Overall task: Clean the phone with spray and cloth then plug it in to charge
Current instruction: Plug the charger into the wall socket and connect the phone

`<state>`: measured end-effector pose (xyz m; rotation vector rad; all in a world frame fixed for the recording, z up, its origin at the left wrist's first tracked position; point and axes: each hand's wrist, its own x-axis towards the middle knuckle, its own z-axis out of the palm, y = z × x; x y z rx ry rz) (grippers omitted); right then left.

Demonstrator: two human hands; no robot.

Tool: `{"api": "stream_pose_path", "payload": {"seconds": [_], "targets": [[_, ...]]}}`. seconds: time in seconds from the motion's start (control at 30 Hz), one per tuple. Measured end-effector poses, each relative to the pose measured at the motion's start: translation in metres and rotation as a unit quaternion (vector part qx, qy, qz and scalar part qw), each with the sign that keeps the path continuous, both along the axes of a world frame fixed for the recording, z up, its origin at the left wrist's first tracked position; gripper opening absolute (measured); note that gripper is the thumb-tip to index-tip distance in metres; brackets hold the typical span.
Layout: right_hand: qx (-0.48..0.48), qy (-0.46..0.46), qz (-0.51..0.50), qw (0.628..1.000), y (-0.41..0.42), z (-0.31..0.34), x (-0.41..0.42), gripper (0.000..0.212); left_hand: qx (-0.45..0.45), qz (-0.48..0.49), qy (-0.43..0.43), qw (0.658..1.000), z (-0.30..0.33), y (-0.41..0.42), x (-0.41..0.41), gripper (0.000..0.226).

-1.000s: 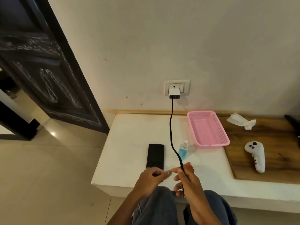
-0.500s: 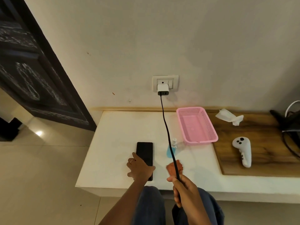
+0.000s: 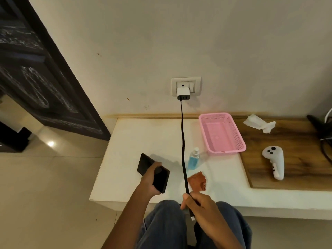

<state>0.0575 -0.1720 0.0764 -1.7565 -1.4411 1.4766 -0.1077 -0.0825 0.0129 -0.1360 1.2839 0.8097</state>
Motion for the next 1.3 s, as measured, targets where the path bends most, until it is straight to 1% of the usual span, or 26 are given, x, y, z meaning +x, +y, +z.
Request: {"api": "stream_pose_path", "payload": {"seconds": [0.07,0.1,0.17,0.23,0.3,0.33,0.47,0.53,0.63,0.87,0.97,1.1,1.3], "targets": [[0.012,0.048,-0.033,0.998,0.002,0.005,-0.002,0.027,0.003,0.054,-0.090,0.994,0.014,-0.006,-0.004,0.038],[0.015,0.080,-0.053,0.995,0.004,0.007,-0.004,0.025,0.000,0.078,-0.110,0.991,0.020,-0.010,-0.006,0.034],[0.030,0.147,-0.086,0.985,0.008,0.011,-0.008,0.018,-0.002,0.126,-0.132,0.983,0.030,-0.017,-0.010,0.036],[0.059,0.190,-0.102,0.975,0.013,0.015,-0.012,0.008,0.005,0.156,-0.158,0.975,0.037,-0.024,-0.012,0.039],[0.086,0.200,-0.109,0.970,0.017,0.017,-0.019,0.012,0.020,0.160,-0.174,0.972,0.044,-0.031,-0.012,0.041],[0.096,0.193,-0.116,0.970,0.019,0.018,-0.023,0.013,0.029,0.159,-0.180,0.970,0.048,-0.034,-0.012,0.041],[0.153,0.126,-0.126,0.972,0.024,0.015,-0.041,0.006,0.063,0.140,-0.212,0.965,0.062,-0.042,-0.006,0.040],[0.169,0.095,-0.133,0.972,0.024,0.012,-0.046,0.006,0.080,0.133,-0.214,0.964,0.067,-0.045,-0.004,0.037],[0.183,0.073,-0.143,0.970,0.024,0.010,-0.048,0.014,0.091,0.145,-0.204,0.964,0.071,-0.047,-0.001,0.031],[0.214,0.060,-0.136,0.965,0.020,0.014,-0.047,0.015,0.080,0.161,-0.194,0.964,0.076,-0.050,0.002,0.034],[0.226,0.039,-0.144,0.963,0.019,0.015,-0.048,0.020,0.082,0.172,-0.179,0.965,0.079,-0.050,0.006,0.036],[0.240,0.022,-0.154,0.958,0.018,0.015,-0.050,0.020,0.086,0.176,-0.150,0.969,0.083,-0.049,0.010,0.038],[0.222,0.040,-0.143,0.964,0.019,0.015,-0.047,0.017,0.099,0.166,-0.169,0.967,0.082,-0.050,0.016,0.033]]}}
